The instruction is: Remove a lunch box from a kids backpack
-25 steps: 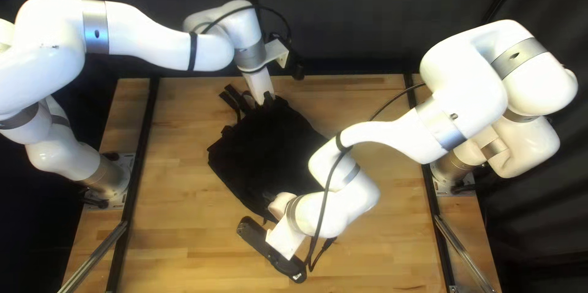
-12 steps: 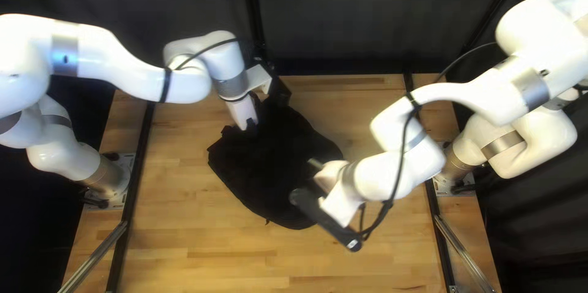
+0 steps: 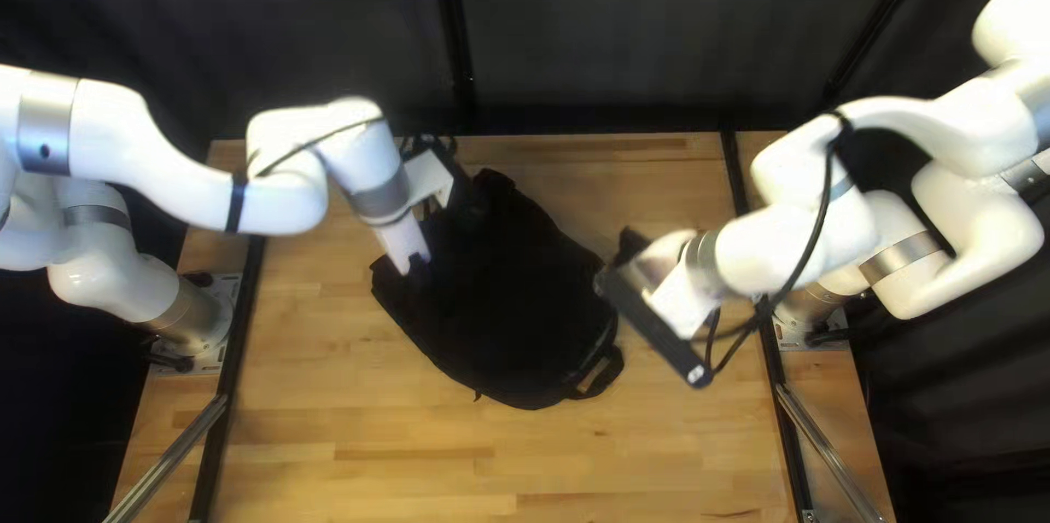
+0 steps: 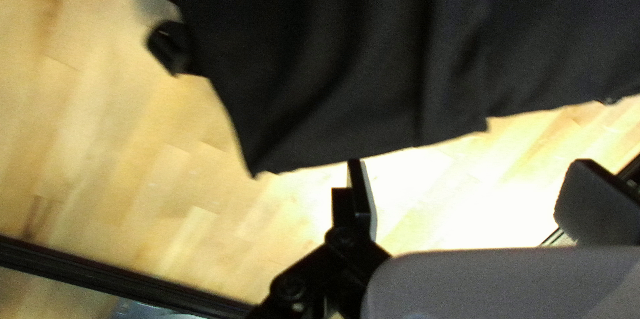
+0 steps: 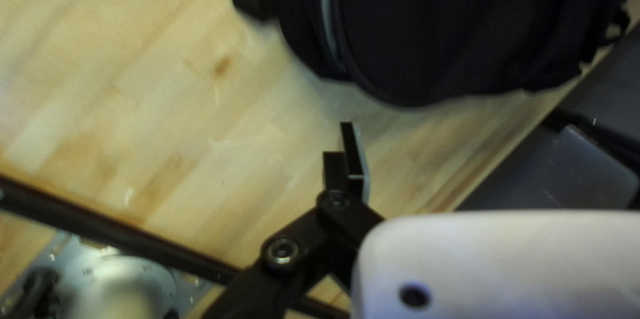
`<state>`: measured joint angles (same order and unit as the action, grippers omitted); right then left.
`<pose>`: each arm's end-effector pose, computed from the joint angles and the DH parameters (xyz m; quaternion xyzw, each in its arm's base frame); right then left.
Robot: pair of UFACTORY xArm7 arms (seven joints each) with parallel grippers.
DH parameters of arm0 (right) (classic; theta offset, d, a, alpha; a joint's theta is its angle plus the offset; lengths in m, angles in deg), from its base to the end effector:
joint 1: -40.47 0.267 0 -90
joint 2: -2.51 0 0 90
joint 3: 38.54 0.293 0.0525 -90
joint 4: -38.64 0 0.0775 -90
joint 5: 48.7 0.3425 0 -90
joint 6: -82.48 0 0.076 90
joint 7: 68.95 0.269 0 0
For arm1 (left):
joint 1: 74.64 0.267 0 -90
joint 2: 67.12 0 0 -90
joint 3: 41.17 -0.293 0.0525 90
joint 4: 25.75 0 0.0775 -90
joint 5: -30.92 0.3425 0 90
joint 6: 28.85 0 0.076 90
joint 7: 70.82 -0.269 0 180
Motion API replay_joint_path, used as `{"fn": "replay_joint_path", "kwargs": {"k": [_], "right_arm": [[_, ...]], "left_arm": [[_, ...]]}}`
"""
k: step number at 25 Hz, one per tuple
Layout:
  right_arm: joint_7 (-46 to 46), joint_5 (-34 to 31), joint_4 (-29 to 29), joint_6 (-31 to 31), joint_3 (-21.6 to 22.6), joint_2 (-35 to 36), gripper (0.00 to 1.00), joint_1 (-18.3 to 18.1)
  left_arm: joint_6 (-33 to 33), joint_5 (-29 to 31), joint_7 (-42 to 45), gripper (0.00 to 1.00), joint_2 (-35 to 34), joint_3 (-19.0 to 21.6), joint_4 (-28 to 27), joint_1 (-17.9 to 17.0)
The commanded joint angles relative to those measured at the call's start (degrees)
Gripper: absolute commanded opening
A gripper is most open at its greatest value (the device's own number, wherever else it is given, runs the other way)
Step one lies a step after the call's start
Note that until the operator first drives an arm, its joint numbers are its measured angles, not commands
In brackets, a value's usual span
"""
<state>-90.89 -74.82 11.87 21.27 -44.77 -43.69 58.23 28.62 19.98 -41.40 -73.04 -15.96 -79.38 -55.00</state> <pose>0.3217 -0.0118 0.2453 0.9048 0.3771 0.0889 0.1769 0.4382 -0.0738 0.1881 0.9648 0.2558 -0.0041 0.0607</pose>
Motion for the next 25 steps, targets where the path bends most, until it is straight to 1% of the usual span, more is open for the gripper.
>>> {"fn": "replay_joint_path", "kwargs": {"k": [1,3,4,5,7,8,9,10,11,13,14,15,16,20,22,25], "right_arm": [[-2.2,-2.1,1.4,0.2,-3.2,-2.4,1.0,-2.6],[-1.4,-2.5,1.9,0.7,-3.2,-2.6,1.0,-3.2],[-1.4,-2.5,1.9,0.7,-3.2,-2.6,1.0,-3.2],[-1.4,-2.5,1.9,0.7,-3.2,-2.6,1.0,-3.2],[-1.4,-2.5,1.9,0.7,-3.2,-2.6,1.0,-3.2],[-1.4,-2.5,1.9,0.7,-3.2,-2.6,1.0,-3.2],[-1.4,-2.5,1.9,0.7,-3.2,-2.6,1.0,-3.2],[-1.4,-2.5,1.9,0.7,-3.2,-2.6,1.0,-3.2],[-1.4,-2.5,1.9,0.7,-3.2,-2.6,1.0,-3.2],[-1.4,-2.5,1.9,0.7,-3.2,-2.6,1.0,-3.2],[-1.4,-2.5,1.9,0.7,-3.2,-2.6,1.0,-3.2],[-1.4,-2.5,1.9,0.7,-3.2,-2.6,1.0,-3.2],[-1.4,-2.5,1.9,0.7,-3.2,-2.6,1.0,-3.2],[-1.4,-2.5,1.9,0.7,-3.2,-2.6,1.0,-3.2],[-1.4,-2.5,1.9,0.7,-3.2,-2.6,1.0,-3.2],[-1.4,-2.5,1.9,0.7,-3.2,-2.6,1.0,-3.2]], "left_arm": [[1.2,5.9,7.9,1.0,7.9,3.9,-7.2,-3.5],[2.0,8.3,10.2,1.0,11.1,4.4,-10.2,-4.8],[2.9,10.7,12.3,1.0,14.3,4.8,-13.3,-6.3],[3.3,11.7,13.0,1.0,15.7,4.9,-14.6,-7.0],[4.5,15.3,14.6,1.0,20.9,4.9,-19.3,-9.7],[5.0,16.2,14.9,1.0,22.2,4.8,-20.5,-10.4],[6.4,18.4,15.7,1.0,25.3,4.5,-23.5,-12.1],[7.2,19.3,16.0,1.0,26.4,4.4,-24.8,-12.8],[9.1,21.5,17.0,1.0,28.9,4.0,-27.7,-14.7],[11.3,24.0,18.0,1.0,31.2,3.5,-30.6,-16.8],[13.1,26.5,18.7,1.0,32.8,3.0,-32.6,-18.6],[13.8,27.5,18.8,1.0,33.4,2.8,-33.2,-19.4],[14.7,30.1,19.6,1.0,33.9,2.2,-33.7,-20.8],[17.1,36.7,22.9,1.0,33.8,0.4,-33.0,-24.0],[16.2,40.7,23.8,1.0,31.1,0.0,-29.8,-24.5],[14.2,44.7,24.0,1.0,28.6,-0.2,-26.8,-24.8]]}}
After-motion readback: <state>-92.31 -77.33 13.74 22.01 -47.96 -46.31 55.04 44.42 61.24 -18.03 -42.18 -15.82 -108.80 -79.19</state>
